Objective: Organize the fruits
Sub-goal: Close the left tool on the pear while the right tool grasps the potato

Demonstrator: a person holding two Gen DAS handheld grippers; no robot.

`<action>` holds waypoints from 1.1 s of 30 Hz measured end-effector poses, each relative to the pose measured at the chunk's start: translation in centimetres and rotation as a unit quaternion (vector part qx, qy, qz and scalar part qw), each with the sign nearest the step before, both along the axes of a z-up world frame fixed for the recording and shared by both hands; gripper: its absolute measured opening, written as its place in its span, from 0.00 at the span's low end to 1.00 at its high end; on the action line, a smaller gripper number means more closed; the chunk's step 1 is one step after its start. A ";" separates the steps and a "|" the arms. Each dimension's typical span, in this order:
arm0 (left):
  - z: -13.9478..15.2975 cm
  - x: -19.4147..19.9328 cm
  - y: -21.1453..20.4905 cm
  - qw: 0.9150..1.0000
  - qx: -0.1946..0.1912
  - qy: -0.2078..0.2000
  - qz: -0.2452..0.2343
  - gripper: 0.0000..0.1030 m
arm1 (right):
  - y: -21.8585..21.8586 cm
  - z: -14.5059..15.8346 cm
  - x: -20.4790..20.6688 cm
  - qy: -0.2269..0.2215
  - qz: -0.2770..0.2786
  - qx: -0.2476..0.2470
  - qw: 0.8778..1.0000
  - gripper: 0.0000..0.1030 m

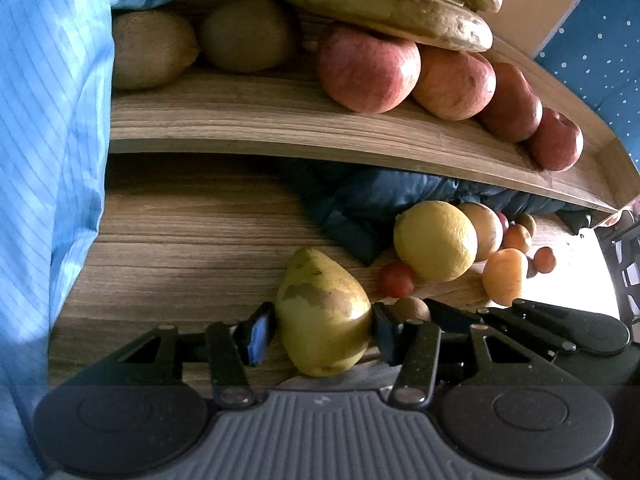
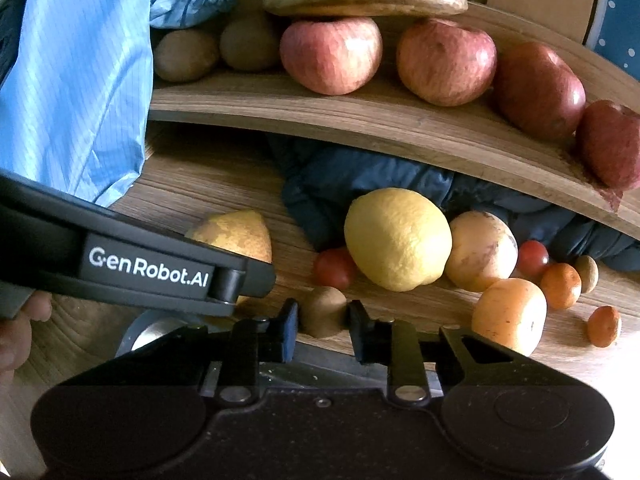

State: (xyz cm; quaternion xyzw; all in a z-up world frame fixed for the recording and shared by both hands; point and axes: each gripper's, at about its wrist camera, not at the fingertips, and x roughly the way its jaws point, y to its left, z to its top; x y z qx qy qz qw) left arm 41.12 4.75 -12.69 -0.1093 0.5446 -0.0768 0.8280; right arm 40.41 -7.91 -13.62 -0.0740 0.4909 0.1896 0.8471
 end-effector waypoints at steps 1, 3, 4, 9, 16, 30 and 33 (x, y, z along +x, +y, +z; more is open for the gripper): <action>0.0 0.0 0.0 1.000 0.000 0.000 0.001 0.54 | 0.0 0.0 0.0 0.000 -0.002 0.000 1.000 0.27; 0.1 -0.1 0.1 1.000 -0.001 -0.001 0.003 0.54 | 0.0 0.0 0.0 -0.002 -0.006 0.001 1.000 0.27; 0.2 -0.2 0.1 1.000 -0.003 -0.003 0.006 0.54 | 0.0 0.1 0.0 -0.005 -0.007 0.002 1.000 0.27; 0.7 -0.6 0.4 1.000 -0.004 -0.012 0.011 0.54 | -0.2 0.5 -0.5 -0.011 -0.006 0.005 1.000 0.27; 2.1 -1.4 0.3 0.999 -0.005 -0.032 0.009 0.54 | -0.7 2.0 -1.7 -0.034 -0.011 0.009 0.999 0.27; 3.7 -4.2 -1.3 0.999 -0.004 -0.050 -0.010 0.54 | -2.6 4.8 -4.8 -0.067 -0.030 0.021 0.997 0.27; 3.8 -4.8 -1.6 0.999 -0.004 -0.048 -0.016 0.54 | -3.2 5.1 -5.6 -0.069 -0.037 0.022 0.997 0.27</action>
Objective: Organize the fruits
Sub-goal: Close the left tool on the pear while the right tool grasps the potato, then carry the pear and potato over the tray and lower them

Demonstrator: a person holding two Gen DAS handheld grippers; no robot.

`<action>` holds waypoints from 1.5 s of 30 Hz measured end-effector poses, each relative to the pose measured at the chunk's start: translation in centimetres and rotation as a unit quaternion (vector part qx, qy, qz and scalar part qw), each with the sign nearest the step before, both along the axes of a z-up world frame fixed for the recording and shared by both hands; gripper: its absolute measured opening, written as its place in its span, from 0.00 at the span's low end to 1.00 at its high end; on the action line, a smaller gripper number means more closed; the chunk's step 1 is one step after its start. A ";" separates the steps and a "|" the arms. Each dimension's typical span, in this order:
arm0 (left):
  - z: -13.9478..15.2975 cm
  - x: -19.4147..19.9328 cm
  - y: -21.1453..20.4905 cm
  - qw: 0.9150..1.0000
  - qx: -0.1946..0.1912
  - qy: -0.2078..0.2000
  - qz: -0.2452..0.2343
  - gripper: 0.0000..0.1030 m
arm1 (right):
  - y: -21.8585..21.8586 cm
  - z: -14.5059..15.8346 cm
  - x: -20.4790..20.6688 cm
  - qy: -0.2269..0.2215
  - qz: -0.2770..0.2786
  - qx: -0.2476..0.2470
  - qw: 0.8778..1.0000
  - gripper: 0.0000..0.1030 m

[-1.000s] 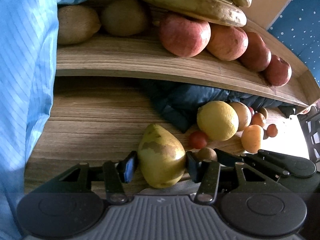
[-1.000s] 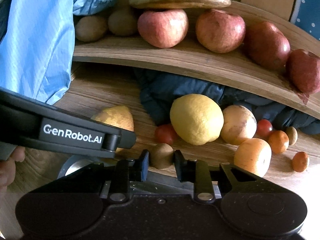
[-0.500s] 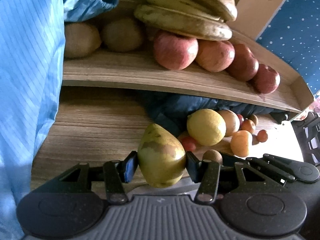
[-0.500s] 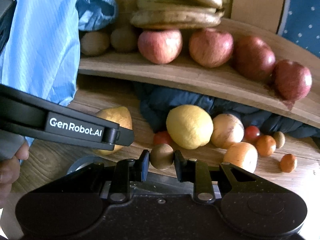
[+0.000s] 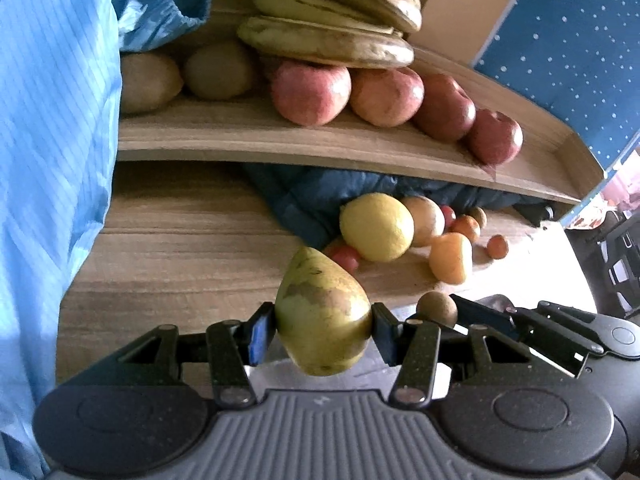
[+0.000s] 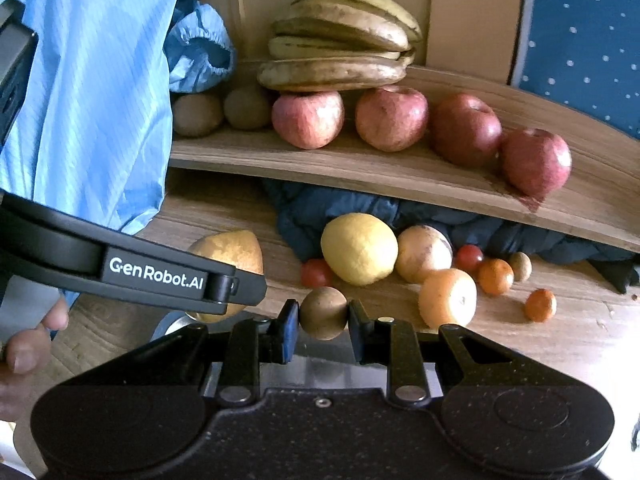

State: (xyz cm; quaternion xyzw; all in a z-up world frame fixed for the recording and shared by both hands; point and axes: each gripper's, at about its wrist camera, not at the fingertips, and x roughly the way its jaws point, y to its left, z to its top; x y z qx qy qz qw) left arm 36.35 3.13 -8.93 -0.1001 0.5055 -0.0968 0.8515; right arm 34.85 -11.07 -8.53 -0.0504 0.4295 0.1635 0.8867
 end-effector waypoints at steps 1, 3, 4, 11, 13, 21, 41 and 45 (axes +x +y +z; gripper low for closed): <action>0.0 -0.2 0.0 1.000 0.000 -0.001 -0.001 0.54 | -0.2 0.0 -0.3 0.001 -0.002 0.000 1.000 0.27; 0.2 -0.7 0.0 1.000 -0.001 -0.004 -0.004 0.54 | -0.5 0.0 -0.7 0.002 -0.005 0.000 1.000 0.27; 0.2 -0.9 0.0 1.000 0.000 -0.004 -0.003 0.54 | -0.6 0.0 -0.9 0.000 -0.004 0.001 1.000 0.27; 0.4 -2.3 -0.3 1.000 0.009 0.001 0.010 0.54 | -1.3 0.4 -2.2 -0.002 0.014 0.011 1.000 0.27; 0.5 -2.8 -0.6 1.000 0.012 0.003 0.012 0.54 | -1.5 0.4 -2.5 0.003 0.020 0.015 1.000 0.27; -0.1 -5.1 -1.6 0.999 0.016 0.022 0.019 0.54 | -1.9 0.0 -4.8 0.030 0.055 0.017 0.998 0.27; -0.9 -9.8 -1.6 0.998 0.025 0.054 0.037 0.54 | -1.2 -1.8 -9.6 0.087 0.111 0.022 0.990 0.27; -1.1 -10.6 -1.4 0.997 0.026 0.060 0.041 0.54 | -0.7 -2.1 -10.5 0.097 0.123 0.021 0.987 0.27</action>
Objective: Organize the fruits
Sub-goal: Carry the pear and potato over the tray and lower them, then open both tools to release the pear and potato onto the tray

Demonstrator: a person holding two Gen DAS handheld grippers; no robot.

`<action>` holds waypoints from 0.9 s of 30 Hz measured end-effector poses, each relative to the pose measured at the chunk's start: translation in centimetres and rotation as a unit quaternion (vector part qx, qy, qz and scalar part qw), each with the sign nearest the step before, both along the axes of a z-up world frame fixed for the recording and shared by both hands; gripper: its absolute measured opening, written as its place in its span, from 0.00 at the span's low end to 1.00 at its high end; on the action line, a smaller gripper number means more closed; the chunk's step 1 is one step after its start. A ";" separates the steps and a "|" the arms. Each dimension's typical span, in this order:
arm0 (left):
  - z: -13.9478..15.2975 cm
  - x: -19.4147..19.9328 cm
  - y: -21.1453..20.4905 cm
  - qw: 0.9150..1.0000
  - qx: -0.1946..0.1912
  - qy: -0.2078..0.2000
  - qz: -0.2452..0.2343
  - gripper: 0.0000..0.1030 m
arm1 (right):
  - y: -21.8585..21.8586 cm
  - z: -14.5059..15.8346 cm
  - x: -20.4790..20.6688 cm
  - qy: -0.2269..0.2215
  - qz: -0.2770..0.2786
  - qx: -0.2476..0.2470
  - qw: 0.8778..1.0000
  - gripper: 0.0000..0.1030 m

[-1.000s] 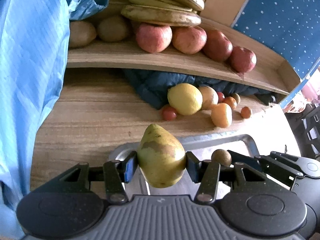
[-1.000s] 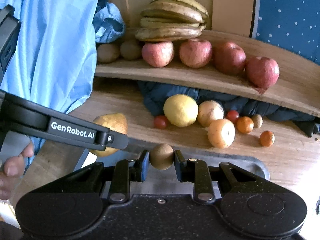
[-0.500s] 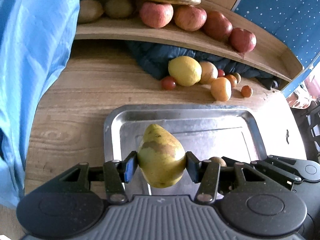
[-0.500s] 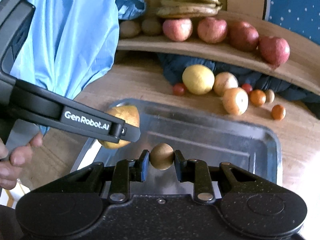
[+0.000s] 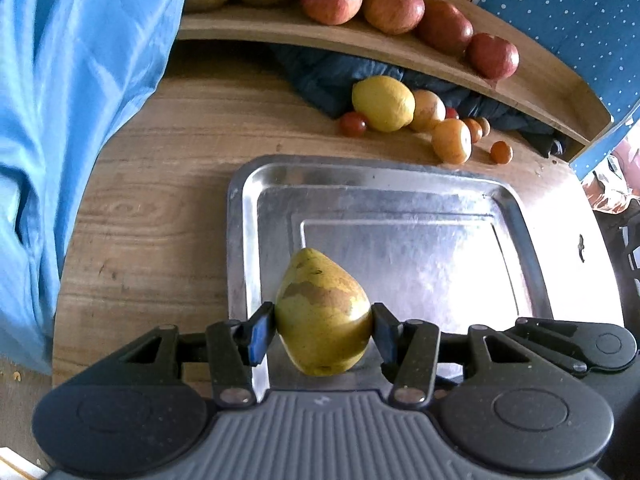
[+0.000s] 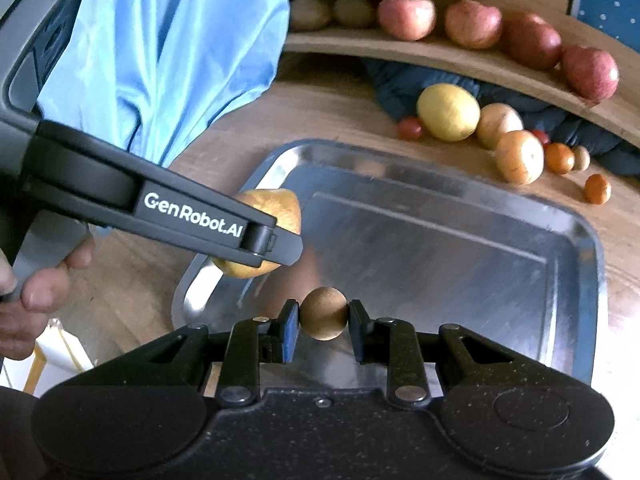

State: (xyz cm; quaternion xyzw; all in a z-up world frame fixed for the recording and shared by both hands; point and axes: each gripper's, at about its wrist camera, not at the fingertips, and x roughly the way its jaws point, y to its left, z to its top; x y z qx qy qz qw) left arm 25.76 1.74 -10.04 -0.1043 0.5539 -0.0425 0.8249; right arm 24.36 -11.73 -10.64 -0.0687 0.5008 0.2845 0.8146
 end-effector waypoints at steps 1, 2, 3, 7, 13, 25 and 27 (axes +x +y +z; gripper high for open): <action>0.0 -0.2 0.1 1.000 0.000 0.001 0.001 0.54 | 0.1 0.1 -0.1 0.002 0.002 0.000 1.000 0.27; 0.0 -0.3 0.1 1.000 0.001 0.003 0.002 0.54 | 0.1 0.1 -0.1 0.003 0.004 0.000 1.000 0.27; -0.1 -0.4 0.1 1.000 0.002 0.004 0.004 0.54 | 0.2 0.1 -0.2 0.005 0.006 -0.001 1.000 0.27; -0.3 -0.9 0.2 1.000 0.007 0.012 0.007 0.54 | 0.2 0.0 -0.5 0.013 0.005 -0.004 1.000 0.27; -0.3 -1.4 0.0 1.000 0.012 0.013 0.010 0.54 | -0.1 -0.2 -0.8 0.020 -0.002 -0.003 1.000 0.28; 0.6 -2.2 -0.7 1.000 0.026 0.003 0.017 0.59 | -1.1 0.4 -1.7 0.007 -0.023 -0.002 1.000 0.48; 0.8 -2.5 -0.9 0.999 0.031 0.001 0.017 0.63 | -1.3 0.5 -2.1 0.004 -0.025 -0.002 1.000 0.56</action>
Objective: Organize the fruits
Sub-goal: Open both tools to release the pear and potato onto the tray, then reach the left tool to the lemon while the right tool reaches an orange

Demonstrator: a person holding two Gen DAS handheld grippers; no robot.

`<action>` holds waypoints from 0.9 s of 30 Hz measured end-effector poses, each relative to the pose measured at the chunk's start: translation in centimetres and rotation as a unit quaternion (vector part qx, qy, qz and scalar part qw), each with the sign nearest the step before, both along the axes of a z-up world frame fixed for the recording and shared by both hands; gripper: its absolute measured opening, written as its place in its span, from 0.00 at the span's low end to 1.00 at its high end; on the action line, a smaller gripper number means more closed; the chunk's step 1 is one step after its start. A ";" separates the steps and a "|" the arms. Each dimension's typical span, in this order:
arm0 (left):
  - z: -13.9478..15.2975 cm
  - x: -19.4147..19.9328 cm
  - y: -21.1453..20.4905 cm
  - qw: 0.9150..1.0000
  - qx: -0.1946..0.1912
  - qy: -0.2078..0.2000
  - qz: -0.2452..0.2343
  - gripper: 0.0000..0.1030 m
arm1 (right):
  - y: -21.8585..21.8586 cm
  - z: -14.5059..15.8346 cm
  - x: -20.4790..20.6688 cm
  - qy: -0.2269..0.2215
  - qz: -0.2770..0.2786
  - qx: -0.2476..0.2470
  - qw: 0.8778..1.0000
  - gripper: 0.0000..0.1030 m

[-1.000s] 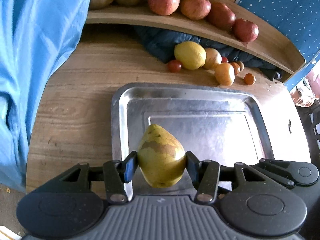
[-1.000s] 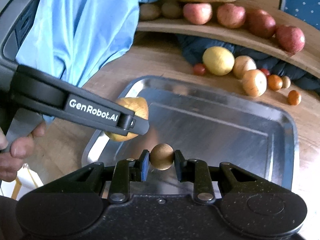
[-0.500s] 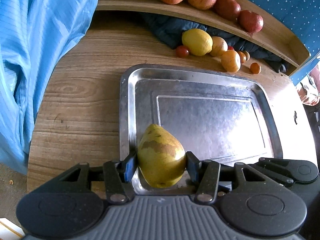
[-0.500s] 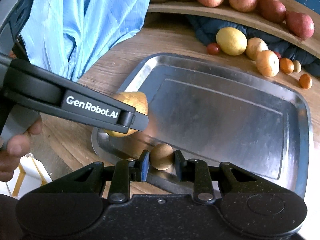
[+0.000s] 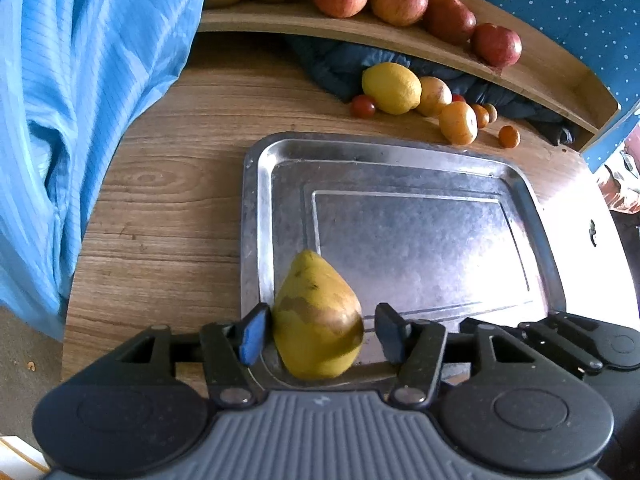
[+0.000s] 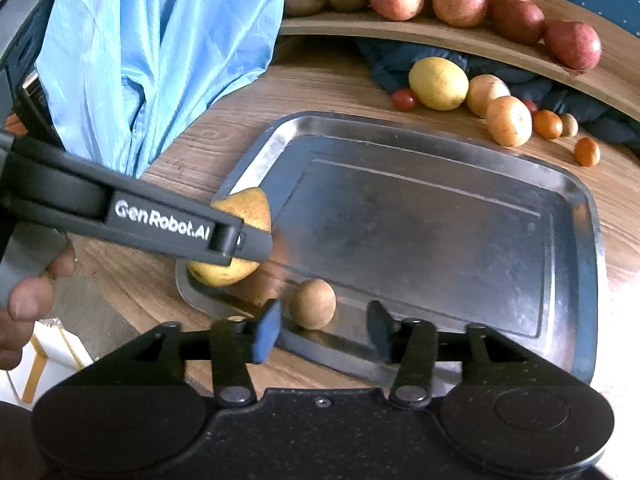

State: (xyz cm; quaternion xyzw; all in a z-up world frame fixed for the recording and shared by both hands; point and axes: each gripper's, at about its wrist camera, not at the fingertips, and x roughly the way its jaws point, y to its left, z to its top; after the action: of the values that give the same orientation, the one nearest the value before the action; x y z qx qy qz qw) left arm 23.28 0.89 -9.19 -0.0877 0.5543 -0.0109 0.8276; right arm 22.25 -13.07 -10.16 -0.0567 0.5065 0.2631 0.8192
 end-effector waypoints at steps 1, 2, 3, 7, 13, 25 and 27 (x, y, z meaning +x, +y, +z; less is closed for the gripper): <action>0.1 -0.2 -0.1 1.000 0.002 -0.001 0.000 0.64 | -0.1 0.2 -0.3 -0.003 -0.001 0.000 1.000 0.57; 0.2 -0.4 -0.2 1.000 0.003 -0.002 0.001 0.66 | -0.3 0.3 -0.5 -0.008 -0.002 0.001 1.000 0.61; 0.4 -0.7 -0.2 1.000 0.004 -0.003 0.001 0.70 | -0.5 0.5 -0.7 -0.013 -0.005 0.001 1.000 0.67; 1.4 -2.0 -0.3 1.000 0.019 -0.011 0.001 0.90 | -1.6 1.2 -1.7 -0.027 -0.018 0.002 0.999 0.76; 3.2 -3.9 -0.3 0.999 0.048 -0.012 -0.012 1.00 | -3.7 2.4 -3.0 -0.031 -0.055 0.006 0.998 0.92; 2.5 -4.6 -1.7 0.994 0.093 0.030 -0.043 1.00 | -6.8 2.5 -4.0 -0.012 -0.120 -0.030 0.992 0.99; 2.8 -4.5 -2.0 0.994 0.099 0.023 -0.048 1.00 | -7.3 2.6 -4.1 -0.014 -0.130 -0.034 0.991 0.99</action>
State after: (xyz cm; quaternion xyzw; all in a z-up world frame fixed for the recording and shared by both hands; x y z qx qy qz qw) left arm 18.83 -1.16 -6.37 0.0211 0.5754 0.0068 0.8176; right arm 18.14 -20.37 -7.56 -0.0219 0.5069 0.1362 0.8509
